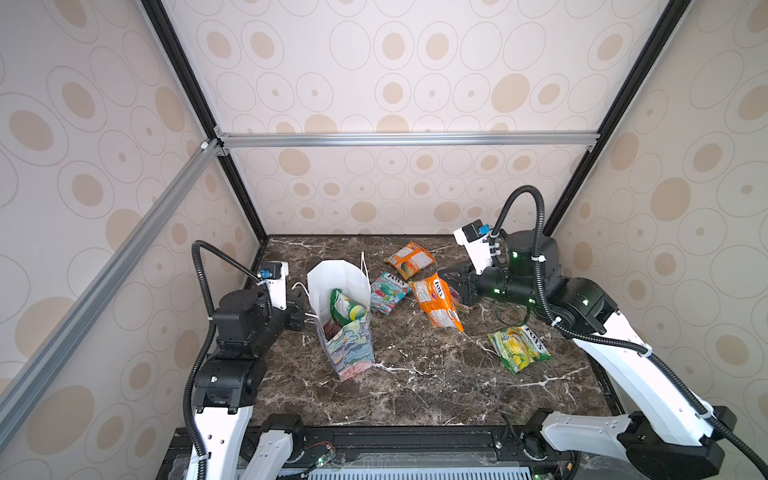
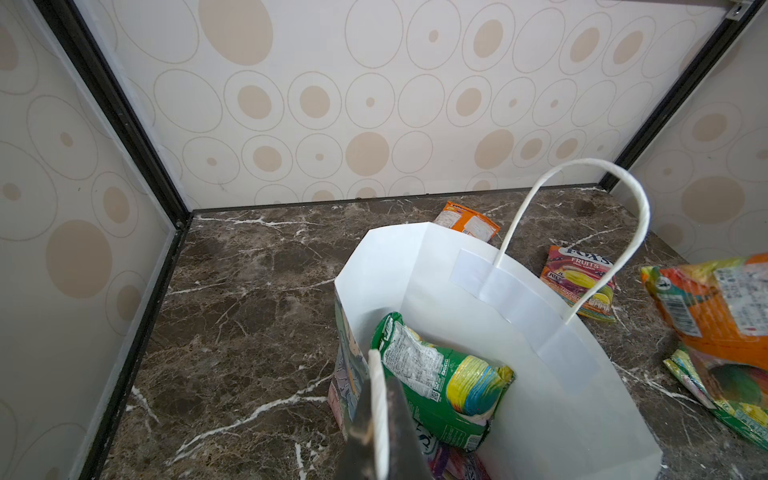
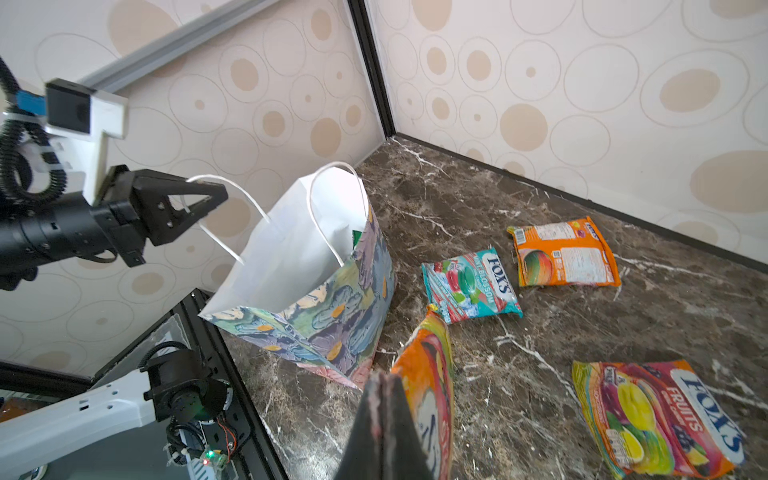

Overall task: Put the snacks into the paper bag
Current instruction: 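Carry the orange packet with the right gripper over the white bag opening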

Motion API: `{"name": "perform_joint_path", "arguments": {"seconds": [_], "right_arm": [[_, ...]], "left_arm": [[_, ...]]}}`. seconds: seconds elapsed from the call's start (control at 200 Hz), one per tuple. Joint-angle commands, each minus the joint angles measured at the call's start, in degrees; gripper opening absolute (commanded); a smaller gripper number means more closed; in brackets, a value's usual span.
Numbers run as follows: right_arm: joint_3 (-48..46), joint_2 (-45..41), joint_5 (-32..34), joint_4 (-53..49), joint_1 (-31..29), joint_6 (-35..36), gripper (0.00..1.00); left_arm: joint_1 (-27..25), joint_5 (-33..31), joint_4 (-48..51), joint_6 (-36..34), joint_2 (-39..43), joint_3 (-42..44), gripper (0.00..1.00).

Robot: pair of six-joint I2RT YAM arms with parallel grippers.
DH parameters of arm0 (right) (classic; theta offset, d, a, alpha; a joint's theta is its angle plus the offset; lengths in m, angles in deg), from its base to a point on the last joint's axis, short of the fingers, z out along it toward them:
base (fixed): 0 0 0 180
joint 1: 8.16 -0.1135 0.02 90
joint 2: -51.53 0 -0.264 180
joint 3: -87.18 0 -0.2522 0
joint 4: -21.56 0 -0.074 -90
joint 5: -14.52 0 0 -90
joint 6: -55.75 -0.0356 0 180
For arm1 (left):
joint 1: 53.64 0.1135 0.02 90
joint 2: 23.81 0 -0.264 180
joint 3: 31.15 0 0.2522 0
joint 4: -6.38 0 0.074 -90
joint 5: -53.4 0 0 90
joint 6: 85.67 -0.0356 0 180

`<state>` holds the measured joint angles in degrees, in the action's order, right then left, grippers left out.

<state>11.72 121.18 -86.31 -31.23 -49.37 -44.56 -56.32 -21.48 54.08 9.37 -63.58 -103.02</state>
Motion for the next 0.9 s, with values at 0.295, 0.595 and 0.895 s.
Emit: {"name": "perform_joint_path", "arguments": {"seconds": [0.295, 0.595, 0.895], "right_arm": [[14.8, 7.0, 3.7, -1.3, -7.9, 6.8, 0.00], [26.1, 14.5, 4.0, -2.6, -12.1, 8.9, 0.00], [39.1, 25.0, 4.7, -4.0, -17.0, 11.0, 0.00]], "left_arm": [[-0.4, 0.7, 0.0, -0.8, 0.5, -1.3, 0.02], [-0.4, 1.0, -0.3, -0.6, 1.1, -0.6, 0.02], [-0.3, 1.1, -0.6, -0.5, 1.4, -0.3, 0.02]]}}
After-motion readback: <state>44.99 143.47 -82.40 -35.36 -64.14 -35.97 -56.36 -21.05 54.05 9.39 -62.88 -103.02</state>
